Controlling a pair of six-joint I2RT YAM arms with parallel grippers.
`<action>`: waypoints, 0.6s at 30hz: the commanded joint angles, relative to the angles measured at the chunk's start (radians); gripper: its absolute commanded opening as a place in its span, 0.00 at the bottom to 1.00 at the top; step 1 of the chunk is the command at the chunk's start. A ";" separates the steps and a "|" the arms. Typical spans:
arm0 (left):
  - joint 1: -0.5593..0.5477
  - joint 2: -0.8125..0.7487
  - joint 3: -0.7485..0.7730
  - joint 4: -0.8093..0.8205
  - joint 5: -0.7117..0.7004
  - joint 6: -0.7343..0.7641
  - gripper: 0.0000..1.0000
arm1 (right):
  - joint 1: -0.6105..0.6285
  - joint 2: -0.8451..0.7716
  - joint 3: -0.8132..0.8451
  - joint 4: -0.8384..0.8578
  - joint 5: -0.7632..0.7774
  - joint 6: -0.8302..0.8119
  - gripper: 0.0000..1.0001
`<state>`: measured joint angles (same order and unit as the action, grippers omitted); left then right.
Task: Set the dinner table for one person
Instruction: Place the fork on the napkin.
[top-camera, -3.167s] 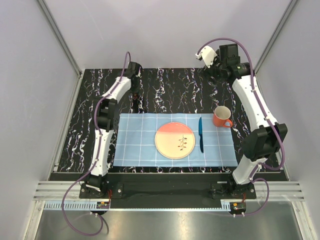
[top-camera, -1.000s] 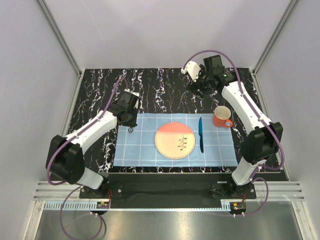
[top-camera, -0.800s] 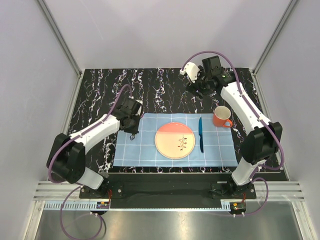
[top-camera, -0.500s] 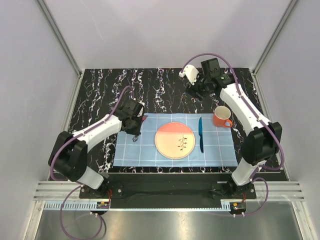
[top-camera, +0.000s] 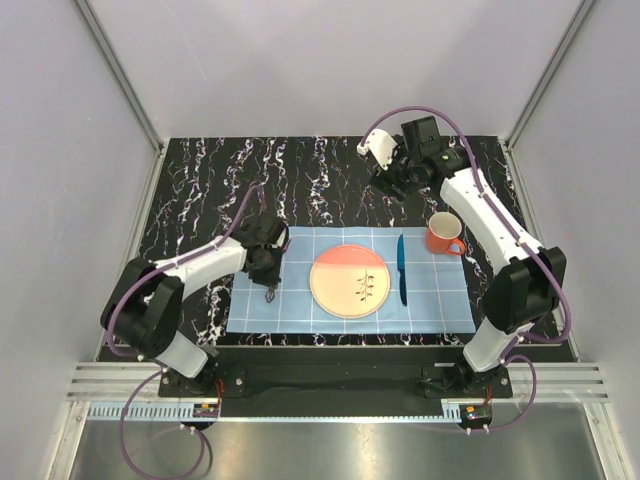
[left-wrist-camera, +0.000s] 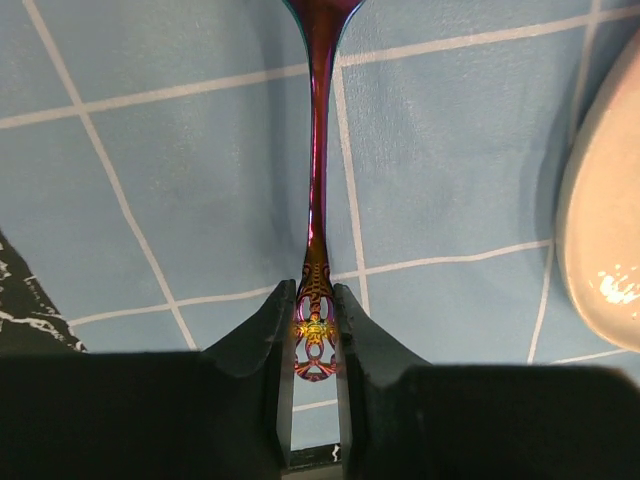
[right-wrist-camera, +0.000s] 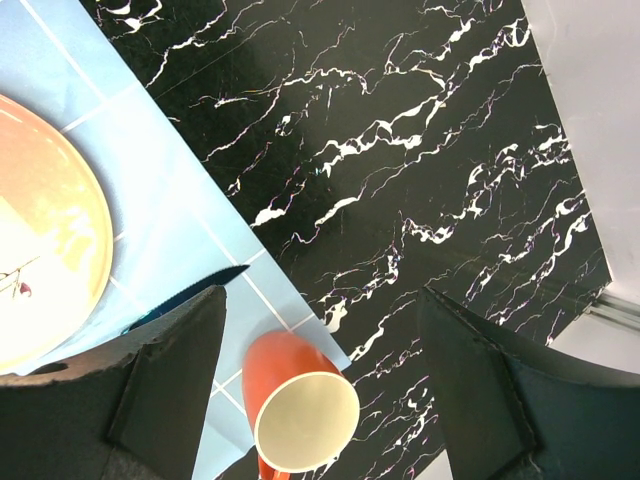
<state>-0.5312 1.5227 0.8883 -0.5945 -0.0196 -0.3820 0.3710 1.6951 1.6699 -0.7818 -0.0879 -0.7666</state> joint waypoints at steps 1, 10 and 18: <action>-0.003 0.060 0.000 0.061 0.052 -0.034 0.00 | 0.016 -0.043 0.010 0.033 0.014 -0.016 0.83; -0.010 0.143 0.052 0.062 0.093 -0.043 0.00 | 0.026 -0.058 -0.019 0.042 0.025 -0.002 0.83; -0.013 0.126 0.066 0.058 0.112 -0.047 0.00 | 0.028 -0.066 -0.035 0.047 0.033 -0.008 0.83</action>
<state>-0.5304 1.6318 0.9367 -0.6125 0.0147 -0.4007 0.3855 1.6840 1.6341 -0.7708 -0.0689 -0.7666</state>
